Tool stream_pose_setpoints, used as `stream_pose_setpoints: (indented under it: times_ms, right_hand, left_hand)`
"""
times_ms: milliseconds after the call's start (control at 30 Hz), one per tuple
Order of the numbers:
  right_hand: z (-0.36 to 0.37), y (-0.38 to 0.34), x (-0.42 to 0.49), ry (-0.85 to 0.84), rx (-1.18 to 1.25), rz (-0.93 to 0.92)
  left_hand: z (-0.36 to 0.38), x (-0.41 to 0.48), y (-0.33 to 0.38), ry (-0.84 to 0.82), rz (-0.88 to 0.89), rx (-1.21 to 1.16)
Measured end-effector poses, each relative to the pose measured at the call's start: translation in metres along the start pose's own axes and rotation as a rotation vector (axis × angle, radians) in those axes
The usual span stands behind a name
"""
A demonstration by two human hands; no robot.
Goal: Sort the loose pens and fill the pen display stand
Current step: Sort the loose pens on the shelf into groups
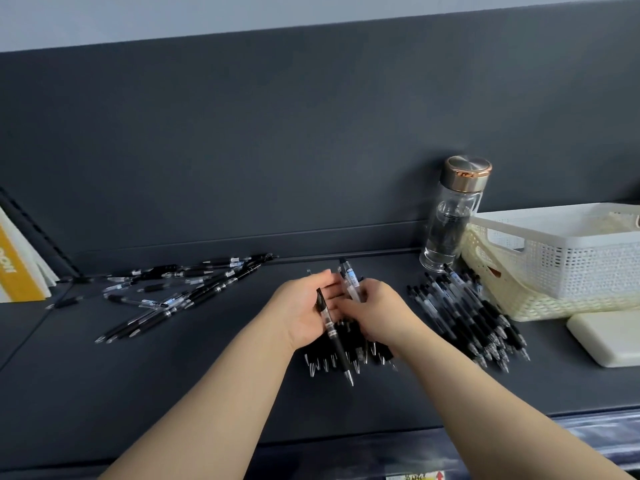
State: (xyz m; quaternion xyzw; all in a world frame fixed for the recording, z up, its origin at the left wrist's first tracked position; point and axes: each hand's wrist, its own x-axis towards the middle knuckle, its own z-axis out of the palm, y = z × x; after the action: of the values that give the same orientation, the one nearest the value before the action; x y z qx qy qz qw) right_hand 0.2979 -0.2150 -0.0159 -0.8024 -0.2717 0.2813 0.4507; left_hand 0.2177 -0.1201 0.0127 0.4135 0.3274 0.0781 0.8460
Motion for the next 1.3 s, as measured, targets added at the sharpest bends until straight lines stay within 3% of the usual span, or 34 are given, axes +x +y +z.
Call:
stream_pose_setpoints:
  times_ms: [200, 333, 533, 667, 800, 933, 1067, 1167, 1300]
  right_hand:
    - [-0.013, 0.004, 0.003, 0.051, 0.018, -0.030]
    - [-0.020, 0.009, 0.001, -0.017, 0.035, 0.011]
    - [-0.033, 0.006, -0.008, -0.158, 0.374, 0.140]
    - [-0.046, 0.007, -0.016, -0.157, 0.401, 0.170]
    - [-0.060, 0.011, -0.023, -0.127, 0.312, 0.120]
    - [-0.077, 0.017, -0.033, -0.086, 0.134, 0.063]
    - [-0.100, 0.028, -0.039, -0.042, -0.106, 0.060]
    - [-0.121, 0.033, -0.039, 0.071, -0.283, 0.082]
    - [-0.140, 0.031, -0.032, 0.174, -0.317, 0.063]
  left_hand:
    - [-0.016, 0.015, 0.012, 0.295, 0.069, 0.091]
    - [-0.013, 0.029, 0.014, 0.348, 0.073, 0.243]
    - [-0.012, 0.036, -0.002, 0.411, 0.226, 1.009]
    - [-0.013, 0.031, -0.013, 0.392, 0.365, 1.203]
    - [0.019, 0.024, -0.024, 0.321, 0.496, 1.103]
    - [0.061, 0.024, -0.046, 0.013, 0.166, 0.659]
    - [0.085, 0.031, -0.059, -0.003, 0.037, 0.477]
    - [0.090, 0.039, -0.063, 0.051, 0.084, 0.567]
    - [0.087, 0.052, -0.066, 0.142, 0.193, 0.938]
